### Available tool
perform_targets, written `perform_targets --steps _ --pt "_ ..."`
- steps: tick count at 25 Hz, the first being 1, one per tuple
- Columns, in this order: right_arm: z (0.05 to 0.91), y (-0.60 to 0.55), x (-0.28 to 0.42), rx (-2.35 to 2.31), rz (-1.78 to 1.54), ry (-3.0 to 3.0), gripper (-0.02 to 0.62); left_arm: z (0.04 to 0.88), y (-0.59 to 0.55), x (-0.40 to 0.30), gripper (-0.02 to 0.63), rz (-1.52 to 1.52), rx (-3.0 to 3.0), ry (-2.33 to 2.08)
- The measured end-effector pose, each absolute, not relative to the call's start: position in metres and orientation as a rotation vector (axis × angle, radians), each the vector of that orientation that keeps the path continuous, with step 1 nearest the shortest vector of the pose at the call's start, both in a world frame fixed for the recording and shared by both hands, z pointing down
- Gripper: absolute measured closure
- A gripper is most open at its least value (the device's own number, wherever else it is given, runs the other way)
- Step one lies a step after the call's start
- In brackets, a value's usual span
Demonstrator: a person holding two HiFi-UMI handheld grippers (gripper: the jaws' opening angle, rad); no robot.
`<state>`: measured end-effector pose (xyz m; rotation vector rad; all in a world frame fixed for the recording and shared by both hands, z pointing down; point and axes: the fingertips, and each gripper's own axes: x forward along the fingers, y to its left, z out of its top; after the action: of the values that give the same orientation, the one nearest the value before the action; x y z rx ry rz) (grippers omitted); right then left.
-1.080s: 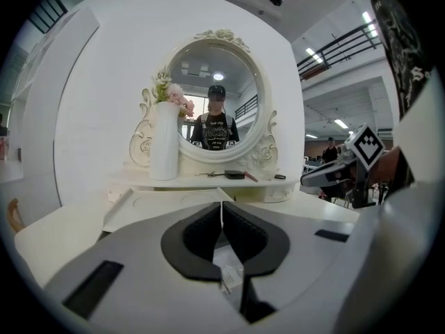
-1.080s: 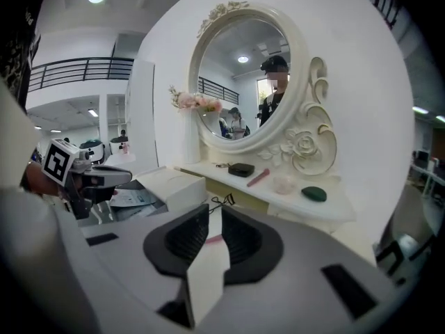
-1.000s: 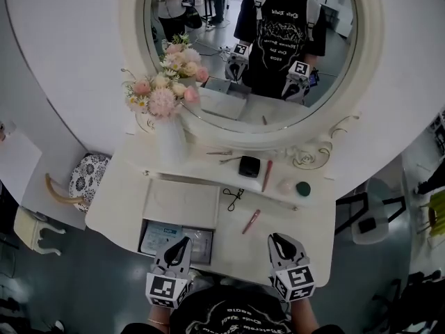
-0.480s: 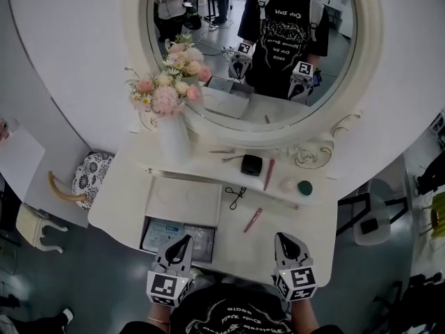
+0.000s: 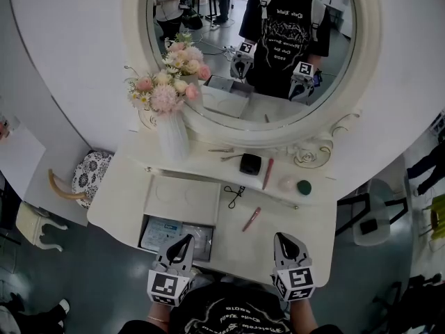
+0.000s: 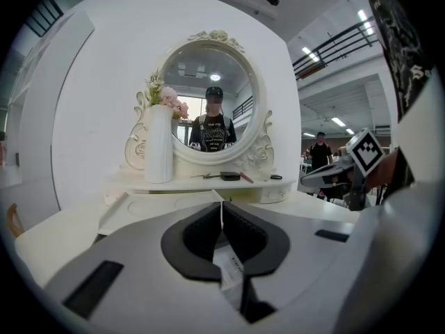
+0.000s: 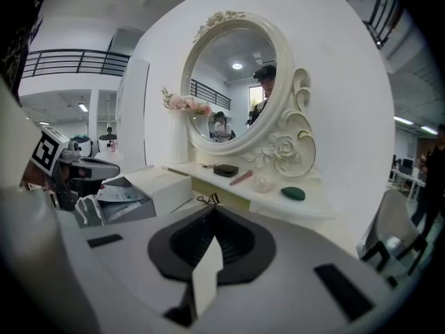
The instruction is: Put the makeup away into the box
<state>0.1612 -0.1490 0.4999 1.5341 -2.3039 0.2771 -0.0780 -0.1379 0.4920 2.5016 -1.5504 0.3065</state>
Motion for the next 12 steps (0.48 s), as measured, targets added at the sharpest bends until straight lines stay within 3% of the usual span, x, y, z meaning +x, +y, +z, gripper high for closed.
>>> perform_targets --steps 12 --pt "0.5018 -0.1529 0.1669 1.523 0.257 -2.29 0.588 0.4929 -0.1404 -0.074 0.584 0.307 2.493 -1.555"
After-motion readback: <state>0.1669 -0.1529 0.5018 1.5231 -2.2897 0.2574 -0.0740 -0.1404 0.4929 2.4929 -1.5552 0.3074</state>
